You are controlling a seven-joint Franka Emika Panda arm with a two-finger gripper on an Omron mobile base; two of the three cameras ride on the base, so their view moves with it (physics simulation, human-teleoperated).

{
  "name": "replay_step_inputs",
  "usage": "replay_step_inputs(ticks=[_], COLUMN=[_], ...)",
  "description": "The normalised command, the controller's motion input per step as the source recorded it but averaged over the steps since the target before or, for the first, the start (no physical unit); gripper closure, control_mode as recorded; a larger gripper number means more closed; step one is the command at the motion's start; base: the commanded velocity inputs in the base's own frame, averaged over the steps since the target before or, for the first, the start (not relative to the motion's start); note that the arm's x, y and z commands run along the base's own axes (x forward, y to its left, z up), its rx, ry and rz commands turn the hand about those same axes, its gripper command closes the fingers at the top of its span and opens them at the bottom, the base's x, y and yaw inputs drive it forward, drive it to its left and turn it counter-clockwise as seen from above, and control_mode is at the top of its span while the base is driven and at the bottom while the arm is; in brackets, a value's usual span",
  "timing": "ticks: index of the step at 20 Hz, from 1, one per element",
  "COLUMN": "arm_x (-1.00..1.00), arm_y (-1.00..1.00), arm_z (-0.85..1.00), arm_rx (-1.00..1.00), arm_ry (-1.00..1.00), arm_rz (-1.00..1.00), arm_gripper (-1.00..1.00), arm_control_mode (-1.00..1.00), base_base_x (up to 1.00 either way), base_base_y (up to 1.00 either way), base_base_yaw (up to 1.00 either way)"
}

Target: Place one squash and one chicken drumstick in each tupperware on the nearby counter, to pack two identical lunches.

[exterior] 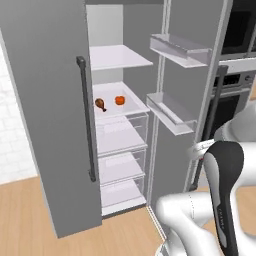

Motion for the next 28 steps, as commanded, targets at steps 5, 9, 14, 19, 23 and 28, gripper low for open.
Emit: replay_step_inputs(ticks=[5, 9, 14, 19, 23, 28], arm_x=[0.00, 0.00, 0.00, 0.00, 0.00, 0.00], arm_y=[0.00, 0.00, 0.00, 0.00, 0.00, 0.00], arm_z=[0.00, 0.00, 0.00, 0.00, 0.00, 0.00], arm_rx=[0.00, 0.00, 0.00, 0.00, 0.00, 0.00], arm_ry=[0.00, 0.00, 0.00, 0.00, 0.00, 0.00], arm_rz=[0.00, 0.00, 0.00, 0.00, 0.00, 0.00], arm_gripper=[1.00, 1.00, 1.00, 1.00, 1.00, 1.00], arm_control_mode=[1.00, 1.00, 1.00, 1.00, 1.00, 1.00], base_base_x=[-0.01, 0.04, 0.27, 0.52, 0.75, 0.91], base_base_y=[-0.83, -0.97, -1.00, -1.00, -1.00, -1.00], base_base_yaw=[-0.01, 0.00, -0.01, 0.00, 0.00, 0.00])
